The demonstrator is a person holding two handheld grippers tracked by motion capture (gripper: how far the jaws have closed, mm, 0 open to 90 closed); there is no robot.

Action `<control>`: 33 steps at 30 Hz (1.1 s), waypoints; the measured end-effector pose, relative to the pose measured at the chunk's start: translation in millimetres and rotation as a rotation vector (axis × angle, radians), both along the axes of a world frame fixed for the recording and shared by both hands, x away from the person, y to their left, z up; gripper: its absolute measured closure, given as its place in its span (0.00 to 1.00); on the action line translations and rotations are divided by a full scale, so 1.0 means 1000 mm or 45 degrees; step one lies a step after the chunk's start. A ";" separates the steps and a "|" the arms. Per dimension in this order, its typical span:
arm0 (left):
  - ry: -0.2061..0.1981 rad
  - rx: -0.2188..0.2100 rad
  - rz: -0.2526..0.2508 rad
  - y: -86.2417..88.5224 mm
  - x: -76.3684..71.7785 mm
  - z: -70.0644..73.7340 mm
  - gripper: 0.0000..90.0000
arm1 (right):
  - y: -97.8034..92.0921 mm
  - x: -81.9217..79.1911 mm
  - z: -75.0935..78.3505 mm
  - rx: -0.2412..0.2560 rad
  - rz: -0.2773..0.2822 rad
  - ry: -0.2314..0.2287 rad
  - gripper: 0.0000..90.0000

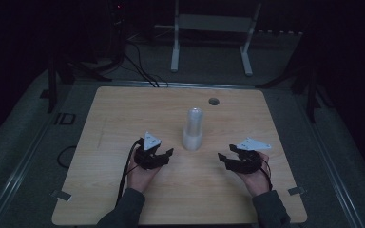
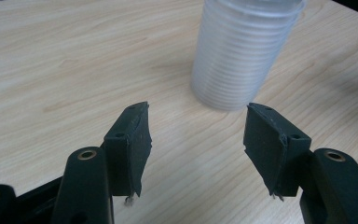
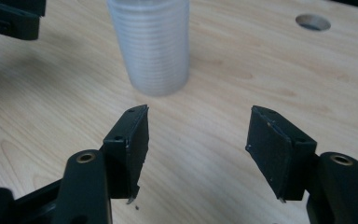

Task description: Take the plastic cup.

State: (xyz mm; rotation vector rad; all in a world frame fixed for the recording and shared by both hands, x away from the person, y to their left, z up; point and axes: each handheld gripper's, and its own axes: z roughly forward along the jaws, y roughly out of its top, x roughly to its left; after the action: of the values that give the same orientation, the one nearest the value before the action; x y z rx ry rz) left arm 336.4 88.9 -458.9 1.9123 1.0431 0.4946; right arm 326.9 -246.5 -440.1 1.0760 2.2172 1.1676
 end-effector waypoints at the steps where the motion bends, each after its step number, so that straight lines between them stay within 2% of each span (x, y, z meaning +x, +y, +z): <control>1: -0.004 -0.006 -0.001 -0.001 0.001 0.001 0.45 | 0.001 0.001 0.002 0.003 0.002 -0.003 0.42; 12: -0.038 -0.001 -0.067 -0.017 0.012 0.004 0.39 | 0.013 0.010 0.018 0.006 0.037 -0.032 0.40; 17: -0.055 -0.009 -0.101 -0.025 0.015 0.005 0.38 | 0.018 0.016 0.024 0.025 0.046 -0.031 0.39; 20: -0.070 0.006 -0.122 -0.030 0.015 0.006 0.37 | 0.021 0.019 0.027 0.037 0.055 -0.034 0.39; 33: -0.096 0.011 -0.138 -0.045 0.023 0.004 0.33 | 0.042 0.034 0.046 0.036 0.098 -0.077 0.39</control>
State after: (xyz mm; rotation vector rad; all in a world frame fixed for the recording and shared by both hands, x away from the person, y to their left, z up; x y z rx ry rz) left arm 359.2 44.1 -454.5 1.9315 0.8848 0.5058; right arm 360.4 -204.6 -394.4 0.9612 2.2191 1.2500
